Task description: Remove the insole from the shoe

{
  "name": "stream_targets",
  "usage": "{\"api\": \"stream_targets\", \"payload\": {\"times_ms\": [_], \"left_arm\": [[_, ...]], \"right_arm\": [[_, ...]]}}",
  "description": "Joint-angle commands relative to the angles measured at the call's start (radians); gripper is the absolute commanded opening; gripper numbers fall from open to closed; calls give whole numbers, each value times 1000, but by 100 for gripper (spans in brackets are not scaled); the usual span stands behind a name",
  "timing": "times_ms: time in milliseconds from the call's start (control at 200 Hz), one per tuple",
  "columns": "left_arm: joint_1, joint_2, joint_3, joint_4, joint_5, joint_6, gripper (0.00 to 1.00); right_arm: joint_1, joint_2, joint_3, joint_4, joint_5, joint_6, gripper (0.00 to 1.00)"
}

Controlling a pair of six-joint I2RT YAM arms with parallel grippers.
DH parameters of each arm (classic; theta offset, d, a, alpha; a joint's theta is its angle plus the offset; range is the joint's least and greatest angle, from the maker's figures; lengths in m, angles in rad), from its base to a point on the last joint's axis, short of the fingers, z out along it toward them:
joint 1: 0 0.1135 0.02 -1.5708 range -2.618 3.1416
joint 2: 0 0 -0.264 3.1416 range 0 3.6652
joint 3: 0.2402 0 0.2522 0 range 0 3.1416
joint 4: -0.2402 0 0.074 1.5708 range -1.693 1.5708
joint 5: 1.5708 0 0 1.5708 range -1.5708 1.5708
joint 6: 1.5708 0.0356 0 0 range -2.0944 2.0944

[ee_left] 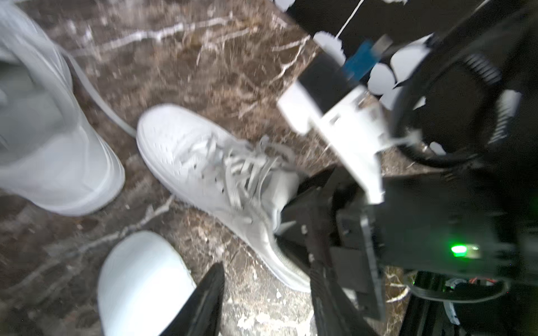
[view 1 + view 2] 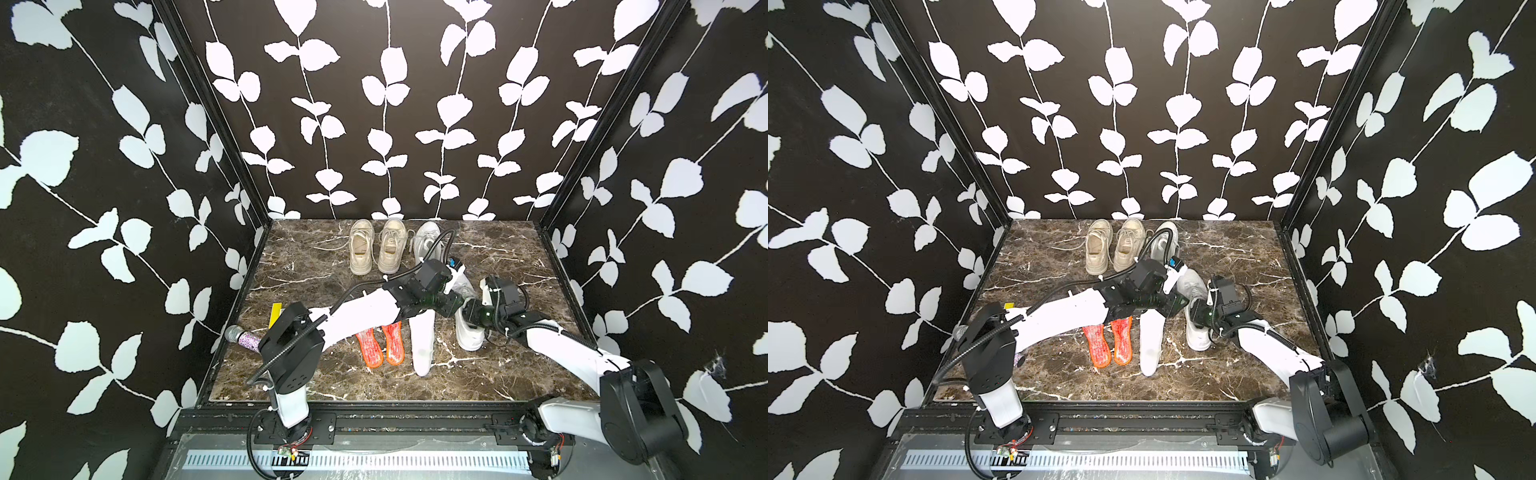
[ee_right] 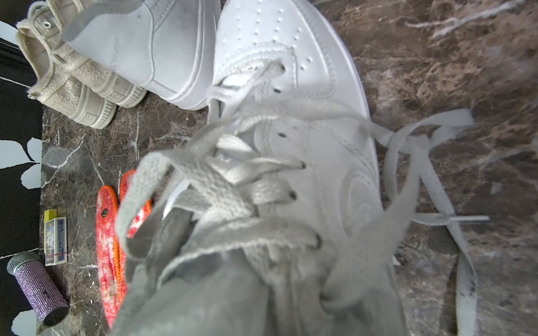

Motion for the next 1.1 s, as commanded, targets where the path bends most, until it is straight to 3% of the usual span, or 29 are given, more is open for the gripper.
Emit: {"api": "stream_targets", "payload": {"times_ms": [0, 185, 360, 405, 515, 756, 1096], "left_arm": [[-4, 29, 6, 51, 34, -89, 52], [-4, 91, 21, 113, 65, -141, 54], [-4, 156, 69, 34, 15, -126, 51], [-2, 163, 69, 26, -3, -121, 47], [8, 178, 71, 0, -28, -106, 27], [14, 205, 94, -45, -29, -49, 2], [14, 190, 36, 30, 60, -49, 0]], "right_arm": [[6, 31, -60, -134, 20, 25, 39], [19, 19, -72, -122, 6, 21, 39], [42, 41, -72, -92, -60, 6, 39], [52, 48, -70, -81, -72, 0, 39], [63, 60, -64, -75, -98, -9, 39], [78, 137, -15, -122, -64, -18, 39], [91, 354, 88, -217, 54, 24, 35]]}}
